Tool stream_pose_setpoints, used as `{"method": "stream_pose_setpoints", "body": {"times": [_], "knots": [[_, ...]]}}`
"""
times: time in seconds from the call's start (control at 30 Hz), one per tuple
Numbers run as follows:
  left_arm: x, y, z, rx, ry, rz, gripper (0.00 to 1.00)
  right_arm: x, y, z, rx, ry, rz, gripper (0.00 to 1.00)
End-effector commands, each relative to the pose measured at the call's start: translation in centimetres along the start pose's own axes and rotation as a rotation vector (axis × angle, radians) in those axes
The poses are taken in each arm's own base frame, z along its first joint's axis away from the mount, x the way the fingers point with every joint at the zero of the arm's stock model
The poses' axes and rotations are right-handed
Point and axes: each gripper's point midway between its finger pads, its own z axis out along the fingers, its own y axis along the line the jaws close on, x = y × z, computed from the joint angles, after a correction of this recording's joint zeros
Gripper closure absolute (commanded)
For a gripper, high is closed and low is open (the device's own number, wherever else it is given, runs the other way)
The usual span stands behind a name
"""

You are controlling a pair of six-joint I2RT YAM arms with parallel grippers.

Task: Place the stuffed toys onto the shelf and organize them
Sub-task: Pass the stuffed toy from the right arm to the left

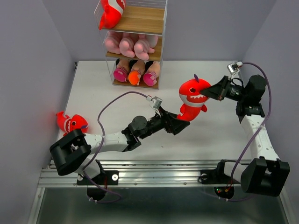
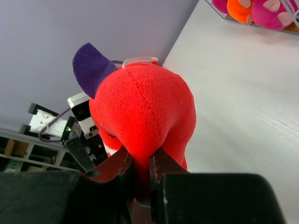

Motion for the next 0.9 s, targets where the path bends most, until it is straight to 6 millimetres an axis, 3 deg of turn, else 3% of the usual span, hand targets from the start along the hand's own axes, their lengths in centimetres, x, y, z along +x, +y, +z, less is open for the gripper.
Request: {"method": "stream_pose_setpoints", "body": {"times": [0.0,0.13,0.37,0.47,0.6,0.67,0.7,0.8,0.83,0.87], "knots": [[-2.3,-2.6,1.2,0.082,-0.073,-0.002,0.03,-1.1,2.8,-0.3,-0.052,-0.076,-0.061,0.99],[-2.2,-2.5,1.7,0.080,-0.070,-0.010,0.12,-0.9,3.9,-0.6,-0.088,-0.138,-0.039,0.99],[-2.8,-2.2,1.8,0.053,-0.089,-0.007,0.49,-0.7,3.7,-0.7,-0.080,-0.163,-0.039,0.99],[-3.4,-2.3,1.6,0.034,-0.099,0.008,0.81,-0.1,3.2,-0.7,-0.076,-0.159,-0.029,0.99],[-4.0,-2.4,1.3,0.016,-0.104,0.029,1.00,0.2,2.8,-0.7,-0.072,-0.159,-0.028,0.96],[-3.9,-2.1,1.0,-0.009,-0.097,0.050,1.00,0.3,2.7,-0.7,-0.069,-0.158,-0.042,0.90],[-4.2,-1.8,0.6,-0.031,-0.098,0.071,1.00,0.3,2.7,-0.7,-0.070,-0.155,-0.050,0.86],[-4.6,-1.7,-0.4,-0.066,-0.087,0.117,1.00,0.4,2.5,-0.7,-0.063,-0.151,-0.079,0.45],[-4.7,-1.6,-0.7,-0.074,-0.078,0.155,1.00,0.4,2.4,-0.7,-0.056,-0.148,-0.107,0.27],[-5.0,-1.2,-1.0,-0.106,-0.082,0.178,1.00,0.4,2.3,-0.7,-0.054,-0.149,-0.135,0.20]]}}
